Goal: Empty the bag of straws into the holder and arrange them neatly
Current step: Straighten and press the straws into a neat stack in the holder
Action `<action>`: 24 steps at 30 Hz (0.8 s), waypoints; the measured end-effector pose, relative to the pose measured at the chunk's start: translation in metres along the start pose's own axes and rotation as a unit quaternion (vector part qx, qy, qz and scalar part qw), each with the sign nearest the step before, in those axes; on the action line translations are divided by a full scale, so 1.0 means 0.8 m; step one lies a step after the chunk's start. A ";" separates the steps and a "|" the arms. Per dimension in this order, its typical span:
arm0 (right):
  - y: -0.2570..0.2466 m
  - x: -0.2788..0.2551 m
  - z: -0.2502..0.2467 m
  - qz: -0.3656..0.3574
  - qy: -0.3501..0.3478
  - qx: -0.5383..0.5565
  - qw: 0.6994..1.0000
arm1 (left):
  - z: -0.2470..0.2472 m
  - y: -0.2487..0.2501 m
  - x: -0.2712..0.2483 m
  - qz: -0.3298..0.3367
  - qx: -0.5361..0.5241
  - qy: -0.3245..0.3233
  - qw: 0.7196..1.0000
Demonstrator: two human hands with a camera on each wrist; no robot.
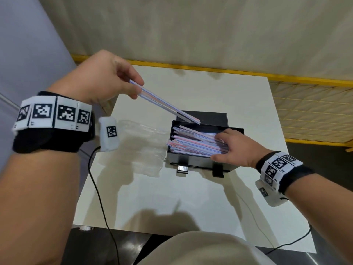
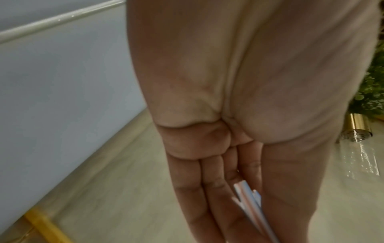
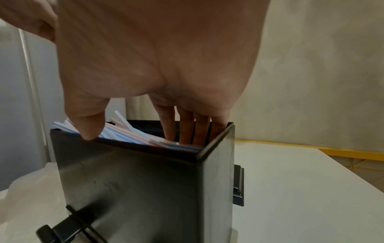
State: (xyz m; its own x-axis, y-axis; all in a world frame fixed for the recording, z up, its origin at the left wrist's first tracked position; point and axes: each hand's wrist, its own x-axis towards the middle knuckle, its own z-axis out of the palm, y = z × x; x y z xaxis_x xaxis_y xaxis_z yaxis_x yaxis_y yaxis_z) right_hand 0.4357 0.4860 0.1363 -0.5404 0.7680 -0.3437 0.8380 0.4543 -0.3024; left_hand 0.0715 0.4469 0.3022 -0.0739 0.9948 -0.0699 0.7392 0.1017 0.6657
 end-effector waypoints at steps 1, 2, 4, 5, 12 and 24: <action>-0.001 -0.001 -0.002 -0.003 0.002 -0.002 1.000 | 0.006 -0.003 0.001 0.002 -0.008 -0.002 1.000; -0.001 -0.002 -0.005 -0.005 0.006 -0.002 1.000 | 0.014 -0.006 0.002 0.006 -0.019 -0.005 1.000; -0.002 -0.006 -0.015 -0.013 0.026 0.009 1.000 | 0.038 -0.010 0.006 0.014 -0.046 -0.018 0.999; -0.001 -0.009 -0.022 -0.019 0.049 0.022 0.998 | 0.054 -0.012 0.008 0.019 -0.060 -0.030 0.998; -0.014 -0.031 -0.034 -0.042 0.150 0.094 0.983 | 0.200 -0.024 0.012 0.012 -0.061 -0.121 0.991; -0.030 -0.020 0.055 -0.048 0.034 -0.041 0.997 | 0.183 -0.060 0.003 0.026 0.057 -0.164 0.985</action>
State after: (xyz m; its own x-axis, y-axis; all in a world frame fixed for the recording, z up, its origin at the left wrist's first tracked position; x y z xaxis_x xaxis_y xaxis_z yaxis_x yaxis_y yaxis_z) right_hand 0.4212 0.4433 0.1100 -0.6142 0.7469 -0.2549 0.7876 0.5599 -0.2571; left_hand 0.1338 0.4442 0.1611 0.1719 0.9427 -0.2860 0.8081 0.0311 0.5882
